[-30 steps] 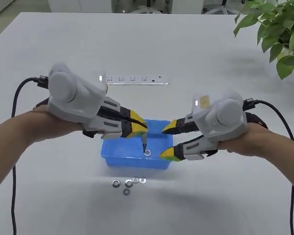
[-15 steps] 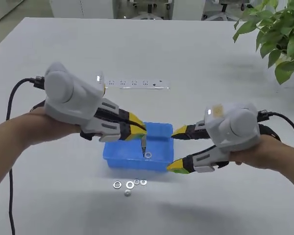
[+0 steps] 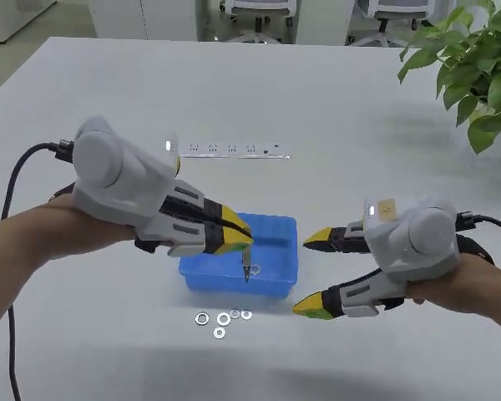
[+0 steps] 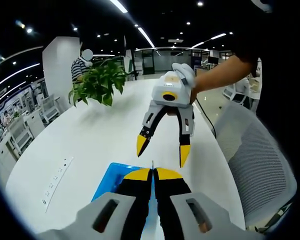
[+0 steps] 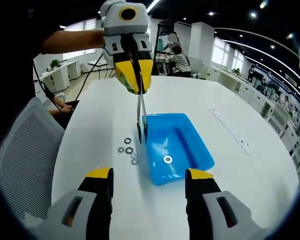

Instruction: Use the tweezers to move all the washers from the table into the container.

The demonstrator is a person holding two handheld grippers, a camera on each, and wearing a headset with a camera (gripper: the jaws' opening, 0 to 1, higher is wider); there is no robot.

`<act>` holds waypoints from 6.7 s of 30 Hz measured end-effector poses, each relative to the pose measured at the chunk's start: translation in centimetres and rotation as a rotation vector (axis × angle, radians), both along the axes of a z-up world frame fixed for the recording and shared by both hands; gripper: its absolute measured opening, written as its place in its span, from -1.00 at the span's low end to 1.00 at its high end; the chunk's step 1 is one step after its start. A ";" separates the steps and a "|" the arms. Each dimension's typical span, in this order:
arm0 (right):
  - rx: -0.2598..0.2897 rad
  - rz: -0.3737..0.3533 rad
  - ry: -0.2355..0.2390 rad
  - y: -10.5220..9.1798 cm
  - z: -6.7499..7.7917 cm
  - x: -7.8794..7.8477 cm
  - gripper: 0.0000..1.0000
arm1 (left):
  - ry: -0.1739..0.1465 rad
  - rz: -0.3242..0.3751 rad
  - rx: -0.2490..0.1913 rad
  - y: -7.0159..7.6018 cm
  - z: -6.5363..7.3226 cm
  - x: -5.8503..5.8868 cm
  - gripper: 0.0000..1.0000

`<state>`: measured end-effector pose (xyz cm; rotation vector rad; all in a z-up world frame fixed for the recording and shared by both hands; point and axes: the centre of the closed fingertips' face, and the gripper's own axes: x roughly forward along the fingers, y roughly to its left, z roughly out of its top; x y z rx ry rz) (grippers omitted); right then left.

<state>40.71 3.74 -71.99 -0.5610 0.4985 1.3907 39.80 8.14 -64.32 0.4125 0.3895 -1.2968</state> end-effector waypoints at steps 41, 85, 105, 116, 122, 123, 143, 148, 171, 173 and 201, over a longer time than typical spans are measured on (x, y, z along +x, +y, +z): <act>-0.012 0.015 0.041 0.1 -1.6 -2.7 0.18 | 0.058 -0.048 0.033 -0.9 -5.1 -2.0 -0.88; 0.006 0.089 0.043 3.0 -2.2 -3.3 -0.04 | 0.042 -0.096 0.053 0.0 -6.1 -2.2 -0.88; -0.026 0.169 0.009 5.8 -3.5 -3.3 -0.38 | 0.046 -0.101 0.066 0.0 -6.0 -2.5 -0.88; -0.069 0.211 -0.001 6.8 -4.6 -3.3 -0.67 | 0.045 -0.100 0.070 -0.1 -6.0 -2.4 -0.88; -0.078 0.208 0.001 7.0 -4.9 -3.0 -0.76 | 0.045 -0.100 0.070 -0.1 -6.0 -2.3 -0.88; -0.083 0.209 -0.002 7.0 -4.9 -3.1 -0.76 | 0.041 -0.098 0.072 -0.1 -6.0 -2.3 -0.88; -0.113 0.180 0.008 6.8 -5.1 -3.2 -0.85 | 0.040 -0.095 0.071 -0.4 -6.0 -2.4 -0.87; -0.112 0.179 0.009 6.8 -5.1 -3.2 -0.85 | 0.042 -0.092 0.072 -0.3 -6.0 -2.4 -0.87; -0.087 0.177 -0.015 6.3 -2.1 -3.2 -0.84 | 0.131 0.059 -0.032 1.4 -4.6 -2.3 -0.04; -0.085 0.177 -0.021 6.3 -1.6 -3.0 -0.84 | 0.132 0.079 -0.033 1.7 -4.5 -2.4 -0.01; -0.068 0.180 -0.104 7.2 1.6 2.2 -0.83 | 0.150 0.255 -0.082 3.6 -3.5 -2.7 0.98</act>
